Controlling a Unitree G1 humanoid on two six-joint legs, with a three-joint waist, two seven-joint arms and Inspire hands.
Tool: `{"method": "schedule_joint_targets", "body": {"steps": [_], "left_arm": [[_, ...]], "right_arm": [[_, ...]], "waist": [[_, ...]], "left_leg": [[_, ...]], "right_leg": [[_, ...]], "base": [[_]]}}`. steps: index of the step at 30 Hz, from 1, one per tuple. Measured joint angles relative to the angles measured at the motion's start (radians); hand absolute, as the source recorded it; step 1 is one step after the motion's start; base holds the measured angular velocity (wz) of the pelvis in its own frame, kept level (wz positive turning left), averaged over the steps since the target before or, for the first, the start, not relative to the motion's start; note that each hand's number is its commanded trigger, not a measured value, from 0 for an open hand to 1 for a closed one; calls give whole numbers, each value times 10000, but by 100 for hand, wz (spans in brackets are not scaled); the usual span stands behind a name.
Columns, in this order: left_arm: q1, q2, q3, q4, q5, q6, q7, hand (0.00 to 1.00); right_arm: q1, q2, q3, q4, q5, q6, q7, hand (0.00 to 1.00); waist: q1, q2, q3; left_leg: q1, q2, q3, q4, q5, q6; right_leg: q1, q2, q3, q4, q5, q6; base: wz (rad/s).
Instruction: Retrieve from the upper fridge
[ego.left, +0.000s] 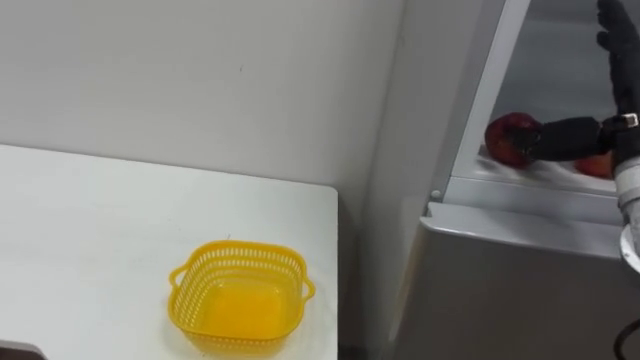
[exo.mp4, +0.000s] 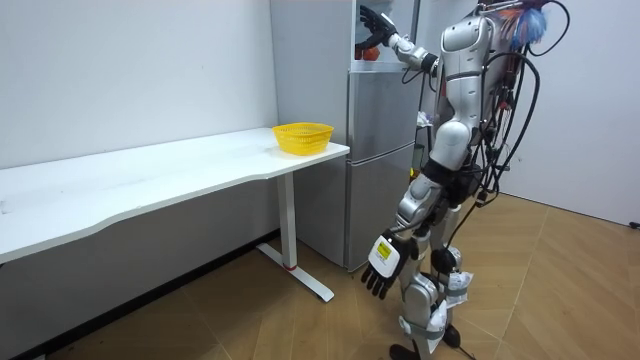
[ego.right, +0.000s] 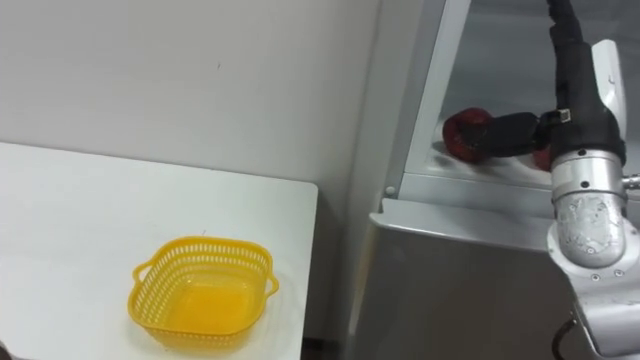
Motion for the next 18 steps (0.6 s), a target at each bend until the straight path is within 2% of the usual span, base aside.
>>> {"method": "schedule_joint_targets", "body": {"steps": [2, 8, 18], "left_arm": [[-2, 8, 1, -1, 4, 8, -1, 0], [-46, 17, 9, 2, 0, 40, 14, 0], [-130, 38, 1, 94, -41, 370, 18, 0]], "right_arm": [[-6, -63, 233, -5, -224, 167, 121, 0], [-108, -71, 296, 362, -232, 213, 440, 0], [-239, -91, 393, 1166, -202, 462, 760, 0]], "waist": [[14, -21, -14], [27, -68, -42], [162, -187, -7]], "left_leg": [[-1, 2, 3, 1, 0, 0], [10, -2, -11, 43, 1, 0], [-42, -5, -29, 31, 3, 2]], "right_leg": [[0, 1, -2, 0, 0, 0], [32, -14, -10, 1, 0, 0], [27, -18, -66, 8, 1, -1]], "base": [[0], [0], [0]]}}
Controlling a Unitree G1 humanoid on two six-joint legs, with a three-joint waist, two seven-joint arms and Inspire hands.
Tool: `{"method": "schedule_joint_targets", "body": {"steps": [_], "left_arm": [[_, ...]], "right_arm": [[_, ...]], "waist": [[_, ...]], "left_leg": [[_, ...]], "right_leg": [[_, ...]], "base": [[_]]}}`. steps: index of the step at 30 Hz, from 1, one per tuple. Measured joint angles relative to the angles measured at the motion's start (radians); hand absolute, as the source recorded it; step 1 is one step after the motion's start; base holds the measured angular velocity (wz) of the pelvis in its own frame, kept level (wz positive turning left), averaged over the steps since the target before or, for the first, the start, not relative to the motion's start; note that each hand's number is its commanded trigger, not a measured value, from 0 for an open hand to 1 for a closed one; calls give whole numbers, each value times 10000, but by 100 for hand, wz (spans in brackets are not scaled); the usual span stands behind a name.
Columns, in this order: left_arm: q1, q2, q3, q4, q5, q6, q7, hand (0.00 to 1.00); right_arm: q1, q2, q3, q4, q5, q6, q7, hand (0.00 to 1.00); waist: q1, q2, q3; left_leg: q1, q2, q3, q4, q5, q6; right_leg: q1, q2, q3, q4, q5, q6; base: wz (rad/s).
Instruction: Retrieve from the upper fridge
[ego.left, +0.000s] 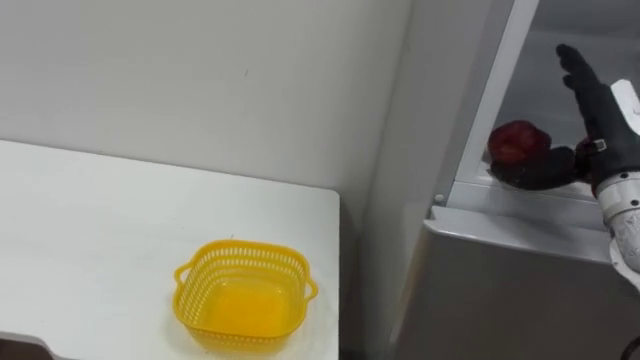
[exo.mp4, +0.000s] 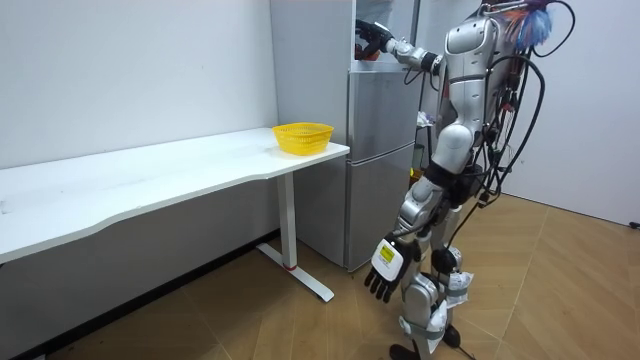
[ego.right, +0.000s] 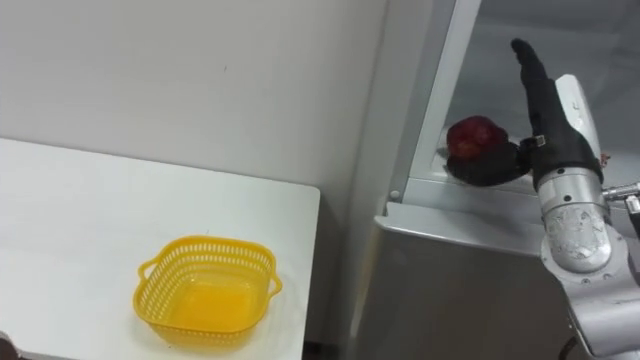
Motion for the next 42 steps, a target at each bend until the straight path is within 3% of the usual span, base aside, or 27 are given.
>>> {"method": "schedule_joint_targets", "body": {"steps": [7, 18, 22, 26, 35, 36, 37, 38, 39, 40, 42], "left_arm": [[52, -1, 14, 3, 38, 213, -16, 0], [50, 27, -6, -12, 37, 215, -35, 0], [123, 82, -6, -10, 30, 230, -33, 0], [125, 107, 0, -9, 33, 407, -144, 0], [61, 234, -9, 34, 31, 431, -228, 0], [62, 238, -9, 34, 31, 433, -228, 0], [62, 249, -9, 34, 31, 434, -230, 0], [63, 254, -9, 34, 31, 435, -232, 0], [62, 255, -9, 34, 31, 435, -232, 0], [63, 258, -10, 37, 31, 435, -235, 0], [63, 259, -10, 39, 31, 434, -248, 0]], "right_arm": [[-346, -6, -2, 475, -210, 145, 447, 0], [-398, -64, 221, 1033, -207, 160, 622, 0], [-757, -66, 369, 1685, -135, 263, 944, 0], [-1060, -66, 381, 2116, -160, 371, 1364, 0], [-1212, -272, 498, 2594, -153, 369, 2355, 0], [-1233, -273, 498, 2618, -154, 369, 2415, 9], [-1240, -275, 498, 2661, -154, 369, 2504, 23], [-1240, -275, 498, 2683, -154, 369, 2537, 50], [-1240, -275, 498, 2684, -154, 369, 2564, 59], [-1240, -275, 499, 2687, -154, 369, 2664, 100], [-1240, -277, 498, 2691, -155, 369, 2783, 100]], "waist": [[19, -10, -11], [108, -44, -28], [105, -108, 3], [109, -173, -19], [85, -170, -16], [84, -170, -15], [84, -170, -15], [86, -170, -15], [86, -169, -15], [86, -169, -15], [76, -168, -14]], "left_leg": [[-14, -9, -58, 1, 1, 0], [97, -12, -83, 17, 1, 0], [236, -11, -128, 13, 1, 0], [244, -31, -195, 28, 8, -10], [406, -27, -306, 9, 16, -20], [406, -27, -306, 10, 18, -23], [408, -28, -306, 12, 23, -24], [410, -28, -306, 13, 27, -26], [410, -28, -306, 13, 30, -26], [410, -29, -306, 13, 34, -29], [409, -29, -315, 15, 38, -32]], "right_leg": [[-1, -17, -103, 13, 0, 0], [122, -39, -220, 25, 0, 1], [282, -46, -321, 24, -1, 1], [327, -50, -362, -13, -1, 0], [552, -52, -551, -39, -1, 0], [552, -54, -568, -39, -1, 0], [557, -56, -588, -37, -1, 0], [559, -57, -591, -35, -1, 0], [559, -58, -592, -35, -1, 0], [560, -58, -595, -34, 0, 0], [564, -58, -604, -35, 0, 0]], "base": [[1], [0], [3], [4], [4], [0], [0], [0], [0], [0], [0]]}}
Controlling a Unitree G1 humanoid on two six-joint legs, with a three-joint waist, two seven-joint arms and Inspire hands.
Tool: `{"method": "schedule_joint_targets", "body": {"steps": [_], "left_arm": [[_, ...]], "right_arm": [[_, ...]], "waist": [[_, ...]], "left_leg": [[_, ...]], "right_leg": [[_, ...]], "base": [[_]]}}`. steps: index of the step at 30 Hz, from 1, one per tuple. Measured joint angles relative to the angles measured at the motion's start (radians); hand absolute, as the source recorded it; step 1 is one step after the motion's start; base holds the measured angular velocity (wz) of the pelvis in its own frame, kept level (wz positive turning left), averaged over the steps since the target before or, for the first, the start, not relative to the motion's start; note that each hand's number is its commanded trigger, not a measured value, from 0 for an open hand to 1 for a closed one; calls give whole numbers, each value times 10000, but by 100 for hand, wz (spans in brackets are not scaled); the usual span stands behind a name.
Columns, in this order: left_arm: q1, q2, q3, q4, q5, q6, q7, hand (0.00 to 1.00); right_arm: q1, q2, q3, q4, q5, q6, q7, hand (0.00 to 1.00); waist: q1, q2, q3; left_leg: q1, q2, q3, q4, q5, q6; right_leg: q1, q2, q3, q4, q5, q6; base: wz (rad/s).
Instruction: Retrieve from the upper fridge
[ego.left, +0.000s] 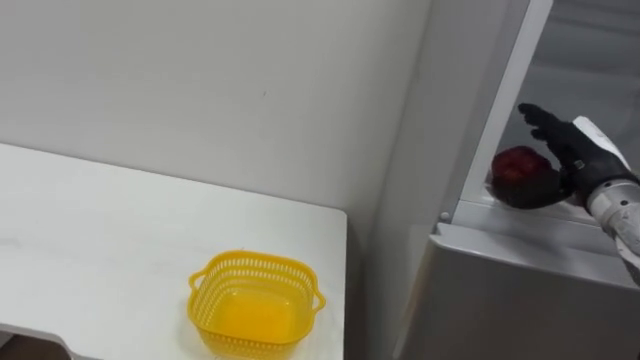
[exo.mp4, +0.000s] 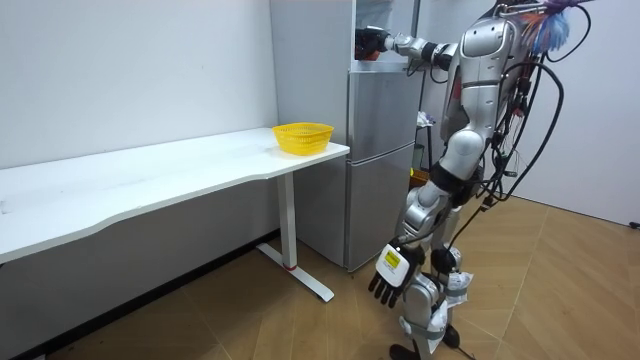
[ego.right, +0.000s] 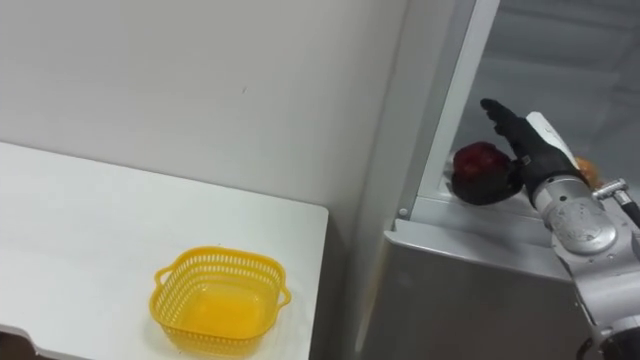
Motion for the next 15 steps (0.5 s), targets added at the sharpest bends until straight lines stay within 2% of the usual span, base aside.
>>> {"method": "schedule_joint_targets", "body": {"steps": [6, 11, 14, 15], "left_arm": [[1, 7, 0, 61, -73, 53, -56, 0], [-10, 33, -3, 63, -81, 223, -59, 0], [-93, 44, -5, 108, -87, 231, -58, 0], [-95, 45, -4, 107, -82, 231, -58, 0]], "right_arm": [[-295, -129, -118, 431, 3, -2, 19, 100], [-371, -257, -120, 570, 14, 192, 53, 100], [-379, -257, -108, 570, 5, 191, 26, 100], [-388, -258, -112, 566, 2, 194, 26, 100]], "waist": [[-5, 6, 8], [10, 0, 22], [13, 38, 91], [19, 40, 92]], "left_leg": [[-2, 2, -49, -12, 1, -2], [15, 6, -100, -41, 1, -3], [120, 7, -104, -74, 0, -2], [122, 8, -105, -82, 0, -2]], "right_leg": [[5, 1, -14, 4, -1, -1], [29, 8, -12, -7, -2, 0], [119, 14, -9, -21, -3, 2], [118, 12, -8, -16, -5, 5]], "base": [[2], [3], [0], [0]]}}
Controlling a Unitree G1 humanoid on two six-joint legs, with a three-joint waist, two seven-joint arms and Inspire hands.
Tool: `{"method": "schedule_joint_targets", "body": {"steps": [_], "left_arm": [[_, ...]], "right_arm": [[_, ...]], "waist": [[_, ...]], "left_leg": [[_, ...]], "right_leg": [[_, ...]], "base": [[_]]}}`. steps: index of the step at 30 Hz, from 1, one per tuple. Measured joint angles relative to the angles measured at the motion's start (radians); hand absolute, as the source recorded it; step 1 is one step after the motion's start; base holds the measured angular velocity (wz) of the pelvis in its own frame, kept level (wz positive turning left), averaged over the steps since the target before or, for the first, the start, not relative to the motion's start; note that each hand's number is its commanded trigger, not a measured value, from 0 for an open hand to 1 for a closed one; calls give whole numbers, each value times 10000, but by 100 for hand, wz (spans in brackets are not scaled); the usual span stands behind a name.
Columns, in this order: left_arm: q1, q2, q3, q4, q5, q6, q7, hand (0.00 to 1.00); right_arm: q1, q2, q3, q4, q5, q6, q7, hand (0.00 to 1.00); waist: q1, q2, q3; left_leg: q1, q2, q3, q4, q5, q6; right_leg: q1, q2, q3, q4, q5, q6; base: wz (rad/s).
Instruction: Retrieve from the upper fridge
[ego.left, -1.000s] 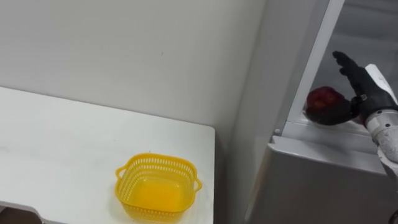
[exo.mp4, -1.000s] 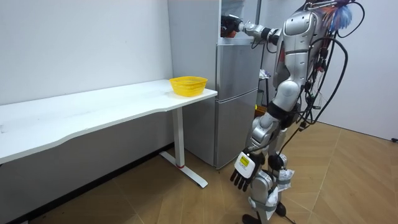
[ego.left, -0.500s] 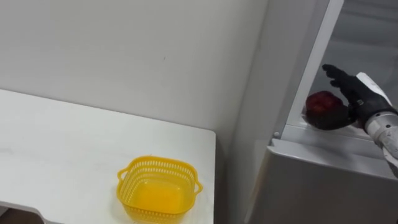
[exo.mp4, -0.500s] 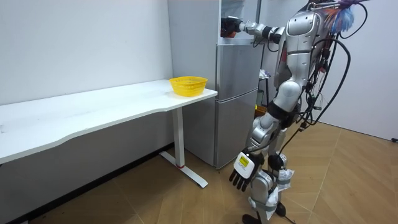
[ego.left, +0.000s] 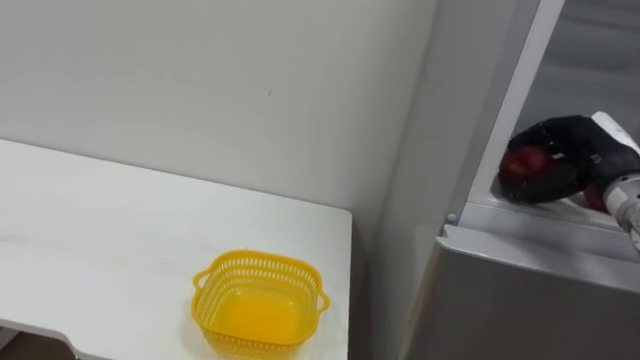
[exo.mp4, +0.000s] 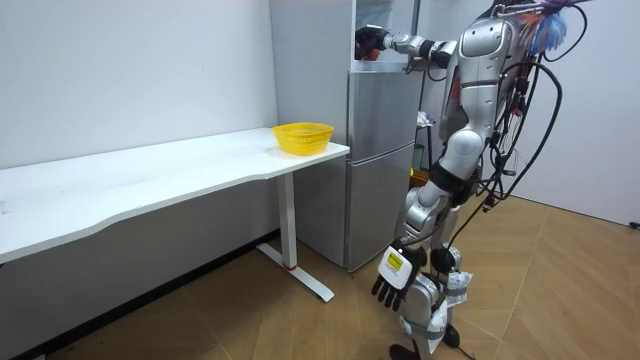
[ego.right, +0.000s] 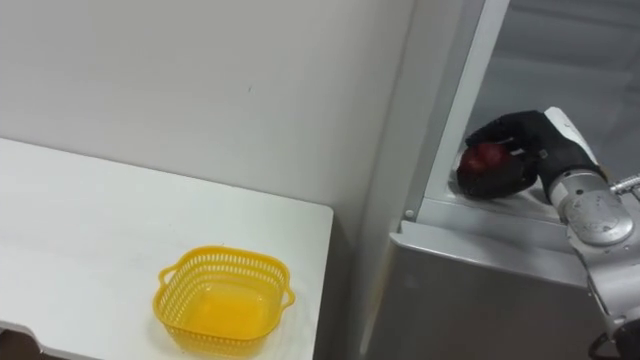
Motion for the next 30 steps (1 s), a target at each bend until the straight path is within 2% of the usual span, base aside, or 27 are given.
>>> {"method": "schedule_joint_targets", "body": {"steps": [15, 21, 25, 30], "left_arm": [[-60, 9, -6, 0, 14, 21, -136, 0], [-105, 6, -207, 73, 20, 3, -174, 0], [-245, 14, -372, 245, 12, -52, -115, 0], [-427, 26, -375, 244, 18, -144, -104, 0]], "right_arm": [[-128, -11, 22, 1, -90, 197, 50, 100], [-129, -10, 22, -26, -216, 192, 85, 100], [-129, -8, 111, -138, -282, 163, 69, 100], [-130, -8, 200, -226, -176, 85, -17, 100]], "waist": [[14, -5, -20], [25, 66, -66], [7, 191, -127], [14, 188, -137]], "left_leg": [[-14, 7, 4, 16, -2, -5], [15, 5, 23, 17, 1, -5], [57, 2, 42, 19, 4, -3], [48, 16, 68, -19, 7, -7]], "right_leg": [[-17, 13, 6, -4, -6, 4], [-6, 10, 11, -4, -5, 4], [1, 5, 9, -4, -5, 4], [-21, 14, 35, 2, -6, 4]], "base": [[0], [-1], [0], [-1]]}}
